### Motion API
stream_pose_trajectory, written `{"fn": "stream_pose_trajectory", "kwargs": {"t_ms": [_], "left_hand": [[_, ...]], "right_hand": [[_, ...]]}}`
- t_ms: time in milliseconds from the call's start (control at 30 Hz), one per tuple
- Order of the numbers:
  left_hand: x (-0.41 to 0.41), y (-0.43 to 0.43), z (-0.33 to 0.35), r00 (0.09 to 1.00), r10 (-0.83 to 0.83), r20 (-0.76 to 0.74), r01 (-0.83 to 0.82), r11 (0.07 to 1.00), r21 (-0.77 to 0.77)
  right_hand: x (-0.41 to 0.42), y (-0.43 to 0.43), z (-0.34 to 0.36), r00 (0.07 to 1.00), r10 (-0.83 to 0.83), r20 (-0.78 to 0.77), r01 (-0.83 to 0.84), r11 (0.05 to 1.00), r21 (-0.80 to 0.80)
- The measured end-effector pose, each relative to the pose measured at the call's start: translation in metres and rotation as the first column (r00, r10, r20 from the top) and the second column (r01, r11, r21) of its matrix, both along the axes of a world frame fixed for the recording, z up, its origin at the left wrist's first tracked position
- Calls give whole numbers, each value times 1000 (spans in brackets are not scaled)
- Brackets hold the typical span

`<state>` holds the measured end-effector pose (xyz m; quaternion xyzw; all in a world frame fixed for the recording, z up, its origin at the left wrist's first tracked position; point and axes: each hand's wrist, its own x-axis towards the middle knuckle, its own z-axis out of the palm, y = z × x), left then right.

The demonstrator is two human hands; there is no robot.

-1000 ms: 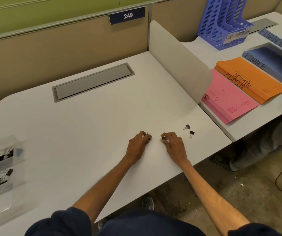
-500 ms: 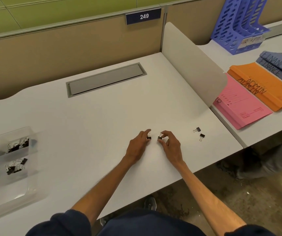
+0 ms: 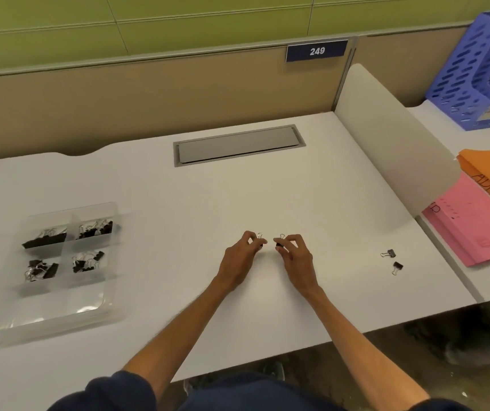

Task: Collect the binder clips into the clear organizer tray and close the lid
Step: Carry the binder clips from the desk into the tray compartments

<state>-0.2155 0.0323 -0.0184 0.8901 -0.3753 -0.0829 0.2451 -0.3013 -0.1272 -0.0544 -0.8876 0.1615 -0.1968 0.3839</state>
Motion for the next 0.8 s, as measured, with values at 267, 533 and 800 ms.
{"fn": "stream_pose_trajectory", "kwargs": {"t_ms": [267, 533, 800], "left_hand": [[17, 56, 1, 979, 199, 36, -199, 980, 10], [36, 110, 2, 942, 327, 72, -325, 945, -33], [50, 174, 6, 889, 428, 160, -424, 904, -62]], "right_hand": [[36, 44, 4, 994, 111, 9, -111, 993, -44], [76, 93, 6, 971, 239, 19, -238, 971, -40], [112, 159, 13, 927, 372, 34, -372, 928, -27]]}}
